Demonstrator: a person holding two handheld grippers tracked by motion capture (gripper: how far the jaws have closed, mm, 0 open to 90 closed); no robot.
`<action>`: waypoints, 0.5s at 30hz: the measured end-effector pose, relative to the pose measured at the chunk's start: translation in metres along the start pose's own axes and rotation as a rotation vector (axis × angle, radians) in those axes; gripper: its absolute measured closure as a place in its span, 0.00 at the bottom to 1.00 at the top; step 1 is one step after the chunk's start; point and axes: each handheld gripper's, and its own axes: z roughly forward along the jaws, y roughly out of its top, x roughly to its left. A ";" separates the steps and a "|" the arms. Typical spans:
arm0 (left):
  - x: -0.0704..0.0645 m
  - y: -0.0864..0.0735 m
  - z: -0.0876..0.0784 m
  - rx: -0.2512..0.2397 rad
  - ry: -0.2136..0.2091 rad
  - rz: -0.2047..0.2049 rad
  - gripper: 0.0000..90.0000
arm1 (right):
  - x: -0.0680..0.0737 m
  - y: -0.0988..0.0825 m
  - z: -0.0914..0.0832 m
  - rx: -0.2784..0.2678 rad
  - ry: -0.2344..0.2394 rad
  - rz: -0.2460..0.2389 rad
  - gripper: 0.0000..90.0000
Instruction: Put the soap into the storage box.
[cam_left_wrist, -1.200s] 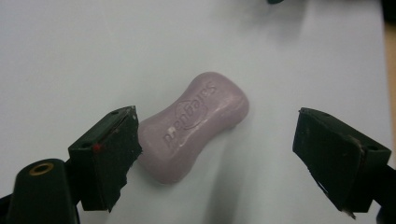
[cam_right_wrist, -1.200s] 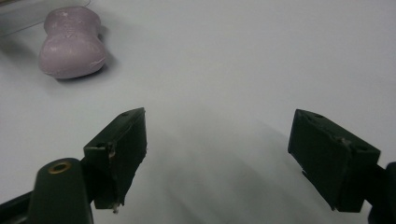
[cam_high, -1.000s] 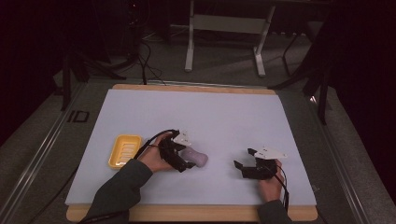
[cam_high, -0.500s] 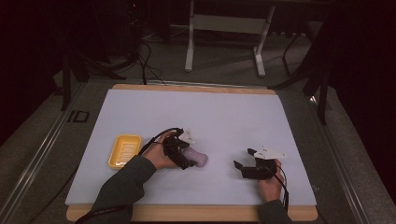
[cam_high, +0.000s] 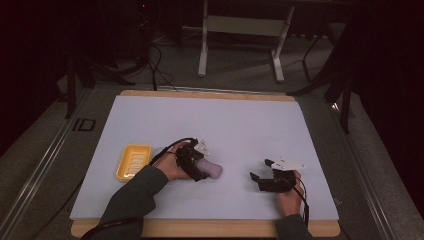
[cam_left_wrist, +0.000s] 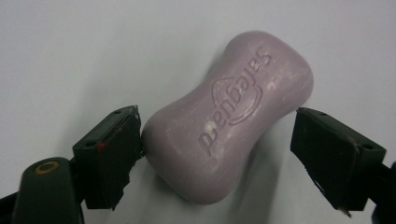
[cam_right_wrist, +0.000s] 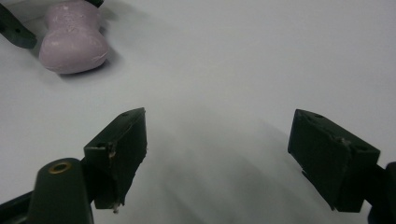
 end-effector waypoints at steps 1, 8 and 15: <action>0.000 -0.001 -0.001 0.003 0.001 0.003 0.22 | 0.000 0.000 0.000 0.001 0.001 0.000 0.21; -0.003 -0.005 -0.007 0.029 -0.023 0.002 0.31 | 0.000 0.000 0.000 0.003 0.000 -0.005 0.21; -0.007 -0.005 -0.011 0.087 -0.063 0.022 0.42 | 0.000 0.000 0.001 0.007 -0.001 -0.006 0.21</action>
